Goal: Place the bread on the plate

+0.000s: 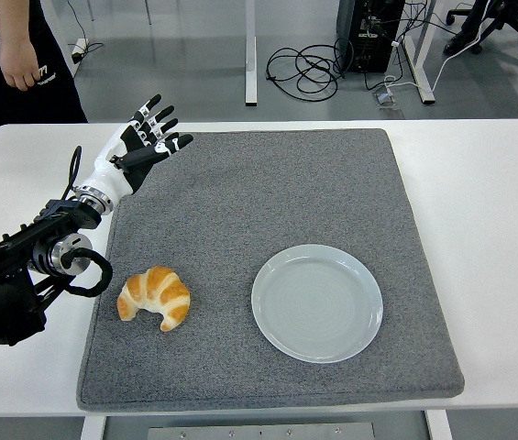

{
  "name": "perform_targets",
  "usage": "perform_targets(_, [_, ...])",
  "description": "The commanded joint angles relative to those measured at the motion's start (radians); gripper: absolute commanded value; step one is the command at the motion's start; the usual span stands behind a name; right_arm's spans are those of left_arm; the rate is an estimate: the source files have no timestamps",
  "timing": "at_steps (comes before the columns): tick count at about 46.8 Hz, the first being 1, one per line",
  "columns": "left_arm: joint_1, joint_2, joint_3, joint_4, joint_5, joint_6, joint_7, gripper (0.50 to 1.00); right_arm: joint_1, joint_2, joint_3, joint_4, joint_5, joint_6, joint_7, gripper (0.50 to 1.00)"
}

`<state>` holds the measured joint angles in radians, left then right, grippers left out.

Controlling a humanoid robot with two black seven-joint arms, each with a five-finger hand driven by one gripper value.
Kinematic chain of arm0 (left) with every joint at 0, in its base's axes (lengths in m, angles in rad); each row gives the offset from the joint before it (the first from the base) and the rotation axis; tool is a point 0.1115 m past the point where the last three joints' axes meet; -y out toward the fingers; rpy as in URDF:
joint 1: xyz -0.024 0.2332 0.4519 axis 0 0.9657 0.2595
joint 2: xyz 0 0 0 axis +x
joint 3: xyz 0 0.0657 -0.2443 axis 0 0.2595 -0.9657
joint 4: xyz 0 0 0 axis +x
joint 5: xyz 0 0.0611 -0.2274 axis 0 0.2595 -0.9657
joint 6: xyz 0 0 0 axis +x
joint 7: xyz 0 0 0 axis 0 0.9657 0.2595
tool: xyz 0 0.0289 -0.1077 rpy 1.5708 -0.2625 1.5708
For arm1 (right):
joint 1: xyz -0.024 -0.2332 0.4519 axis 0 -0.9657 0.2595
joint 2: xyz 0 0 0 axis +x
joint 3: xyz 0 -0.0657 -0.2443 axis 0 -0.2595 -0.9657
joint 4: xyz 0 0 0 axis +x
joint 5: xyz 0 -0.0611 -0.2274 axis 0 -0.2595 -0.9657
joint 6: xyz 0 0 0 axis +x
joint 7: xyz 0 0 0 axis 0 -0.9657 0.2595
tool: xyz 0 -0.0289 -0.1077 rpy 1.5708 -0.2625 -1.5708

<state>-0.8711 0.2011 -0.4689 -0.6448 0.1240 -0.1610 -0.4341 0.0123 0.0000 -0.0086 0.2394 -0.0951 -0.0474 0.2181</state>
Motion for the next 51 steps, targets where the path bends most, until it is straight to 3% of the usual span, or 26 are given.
perform_targets(1, [-0.002, 0.001, 0.000, -0.004, -0.001, 0.001, 0.000, 0.969, 0.000, 0.000, -0.001, 0.000, 0.000, 0.000, 0.000, 1.000])
perform_targets(38, [-0.008, 0.007, 0.000, -0.013, -0.001, 0.011, 0.000, 0.966, 0.000, 0.000, -0.001, 0.000, 0.000, 0.000, 0.001, 1.000])
perform_targets(43, [-0.014, 0.050, 0.001, -0.097, -0.001, 0.034, 0.002, 0.966, 0.000, 0.000, -0.001, 0.000, 0.000, 0.000, 0.000, 1.000])
perform_targets(51, [-0.054, 0.194, 0.018, -0.375, 0.014, 0.153, 0.012, 0.966, 0.000, 0.000, -0.001, 0.000, 0.000, 0.000, 0.000, 1.000])
